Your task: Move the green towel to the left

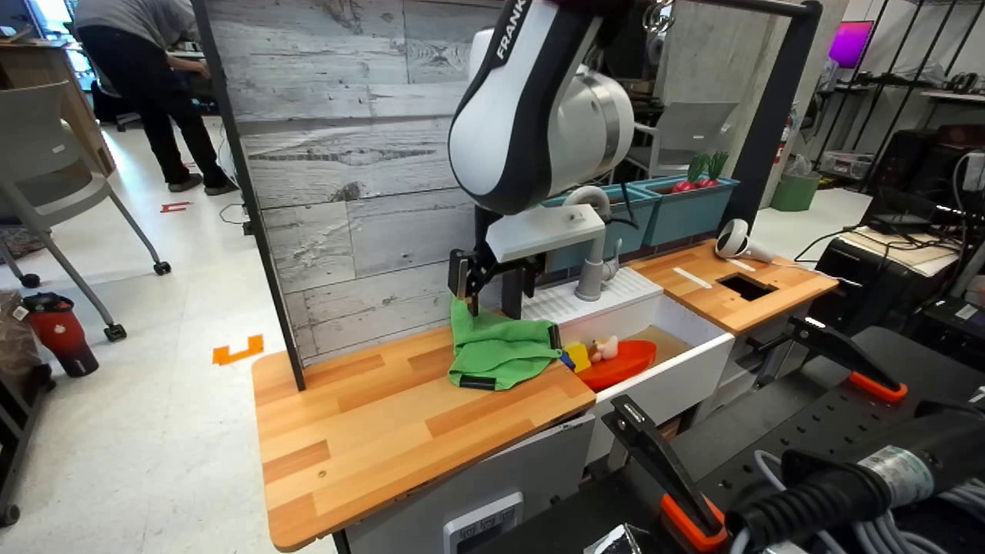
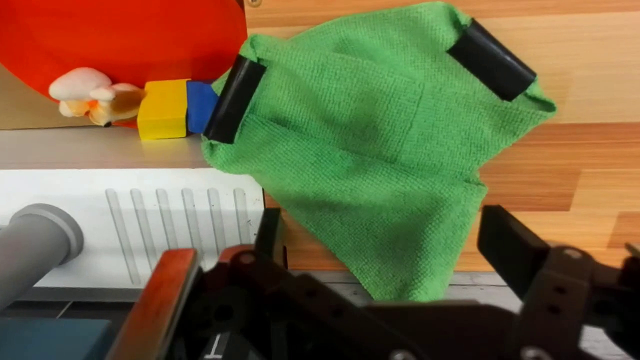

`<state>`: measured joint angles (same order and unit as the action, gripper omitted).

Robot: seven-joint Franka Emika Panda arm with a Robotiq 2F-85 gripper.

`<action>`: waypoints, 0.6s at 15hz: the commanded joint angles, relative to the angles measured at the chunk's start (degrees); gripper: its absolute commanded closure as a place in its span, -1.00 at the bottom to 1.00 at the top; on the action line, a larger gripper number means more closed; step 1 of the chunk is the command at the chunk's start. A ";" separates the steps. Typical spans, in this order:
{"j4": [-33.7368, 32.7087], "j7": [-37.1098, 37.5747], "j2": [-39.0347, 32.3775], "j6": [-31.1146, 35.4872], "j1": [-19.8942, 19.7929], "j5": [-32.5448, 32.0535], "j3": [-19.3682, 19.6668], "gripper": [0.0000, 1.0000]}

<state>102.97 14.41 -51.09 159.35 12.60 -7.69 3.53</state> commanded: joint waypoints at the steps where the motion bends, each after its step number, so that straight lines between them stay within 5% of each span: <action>1: -5.94 -3.24 -4.92 -3.30 -0.79 1.29 -0.96 -1.00; 9: -14.62 -7.42 -12.36 -11.93 -2.13 0.84 -1.75 -1.00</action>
<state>93.88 9.64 -59.78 151.80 11.37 -7.59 2.84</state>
